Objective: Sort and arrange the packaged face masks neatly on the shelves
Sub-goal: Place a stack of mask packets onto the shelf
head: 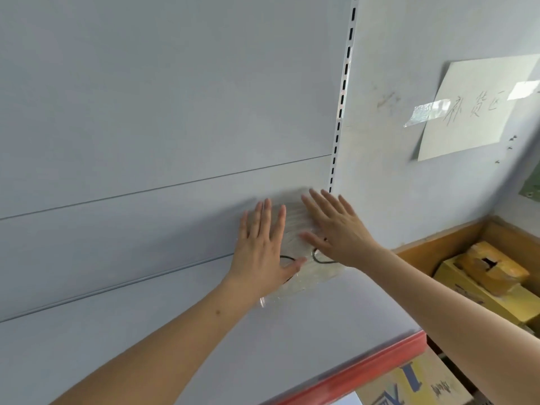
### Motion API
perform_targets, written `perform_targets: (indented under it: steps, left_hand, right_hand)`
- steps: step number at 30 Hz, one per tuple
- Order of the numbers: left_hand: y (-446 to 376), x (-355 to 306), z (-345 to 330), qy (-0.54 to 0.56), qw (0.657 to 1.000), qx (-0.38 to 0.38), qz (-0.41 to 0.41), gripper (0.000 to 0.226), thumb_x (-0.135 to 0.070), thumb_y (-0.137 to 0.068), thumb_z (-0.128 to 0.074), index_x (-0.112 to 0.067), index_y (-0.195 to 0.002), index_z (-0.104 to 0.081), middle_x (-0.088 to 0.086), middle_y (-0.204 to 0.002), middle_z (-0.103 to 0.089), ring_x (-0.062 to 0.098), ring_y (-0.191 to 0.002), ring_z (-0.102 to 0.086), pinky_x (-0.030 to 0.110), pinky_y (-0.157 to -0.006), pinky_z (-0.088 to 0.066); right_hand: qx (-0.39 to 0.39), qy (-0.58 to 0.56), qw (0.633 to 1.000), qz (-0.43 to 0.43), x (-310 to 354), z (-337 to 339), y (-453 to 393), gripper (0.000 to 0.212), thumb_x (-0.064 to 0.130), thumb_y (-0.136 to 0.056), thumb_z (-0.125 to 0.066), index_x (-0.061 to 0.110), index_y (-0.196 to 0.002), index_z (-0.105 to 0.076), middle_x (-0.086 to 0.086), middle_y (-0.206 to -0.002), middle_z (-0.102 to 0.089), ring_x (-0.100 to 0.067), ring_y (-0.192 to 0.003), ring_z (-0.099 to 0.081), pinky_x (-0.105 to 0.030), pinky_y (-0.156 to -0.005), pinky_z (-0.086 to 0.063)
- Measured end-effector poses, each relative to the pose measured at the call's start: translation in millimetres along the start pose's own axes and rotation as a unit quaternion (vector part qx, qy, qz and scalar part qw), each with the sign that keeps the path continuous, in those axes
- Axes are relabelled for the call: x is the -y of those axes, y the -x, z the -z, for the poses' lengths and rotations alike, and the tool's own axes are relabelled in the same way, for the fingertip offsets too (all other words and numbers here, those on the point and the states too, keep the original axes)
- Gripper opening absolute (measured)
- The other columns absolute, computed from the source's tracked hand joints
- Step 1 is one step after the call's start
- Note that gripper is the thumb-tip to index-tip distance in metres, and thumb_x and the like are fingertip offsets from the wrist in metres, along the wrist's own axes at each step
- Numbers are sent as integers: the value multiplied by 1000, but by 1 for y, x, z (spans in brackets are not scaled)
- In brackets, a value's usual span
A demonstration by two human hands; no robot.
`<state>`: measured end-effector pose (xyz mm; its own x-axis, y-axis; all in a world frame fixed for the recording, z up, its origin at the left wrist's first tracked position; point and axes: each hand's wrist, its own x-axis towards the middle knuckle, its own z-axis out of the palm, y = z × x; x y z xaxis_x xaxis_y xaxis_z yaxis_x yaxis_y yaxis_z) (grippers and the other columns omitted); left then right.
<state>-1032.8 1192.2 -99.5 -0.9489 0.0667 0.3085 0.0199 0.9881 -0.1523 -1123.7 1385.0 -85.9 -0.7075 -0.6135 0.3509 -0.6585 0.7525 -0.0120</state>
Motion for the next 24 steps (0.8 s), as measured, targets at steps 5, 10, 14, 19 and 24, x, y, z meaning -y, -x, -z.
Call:
perform_targets:
  steps: [5,10,14,19,24]
  left_hand:
    - [-2,2,-4,-9,1000,19,-12,113,-86,-76,-16,-15,-162,-1,24,-168,-1,38,-156,0,56,-125,3]
    - [-4,4,-5,-18,999,26,4,114,-89,-79,-26,-19,-162,7,22,-167,14,41,-153,20,59,-123,7]
    - [-5,5,-3,-26,999,30,-9,109,-88,-82,-21,-19,-163,2,21,-169,5,31,-157,11,57,-124,8]
    - [26,4,7,183,963,-158,121,96,-59,-91,-58,-6,-160,-17,22,-166,-18,36,-155,-13,51,-125,-14]
    - [52,-10,12,594,729,-5,340,106,-52,-84,-73,-16,-161,-10,1,-166,-21,20,-154,-20,37,-126,-16]
  right_hand:
    - [-17,-7,1000,-14,2,-11,3,76,70,-94,-21,24,-153,-34,2,-155,-38,-23,-147,-26,-49,-122,-18]
    - [19,-25,999,-20,1,-9,-9,82,74,-92,-13,24,-158,-18,1,-167,-9,-25,-154,-7,-47,-124,-13]
    - [41,-51,998,-11,-1,-14,-4,82,75,-90,-15,30,-159,-10,6,-167,-3,-20,-154,-1,-46,-124,-17]
    - [-56,-190,964,-176,-5,-4,3,100,71,-88,-47,21,-160,2,-4,-168,2,-22,-154,0,-43,-124,-8]
    - [64,-525,794,-300,-5,-17,15,117,69,-71,-73,25,-159,-9,-3,-155,-40,-21,-141,-40,-38,-117,-32]
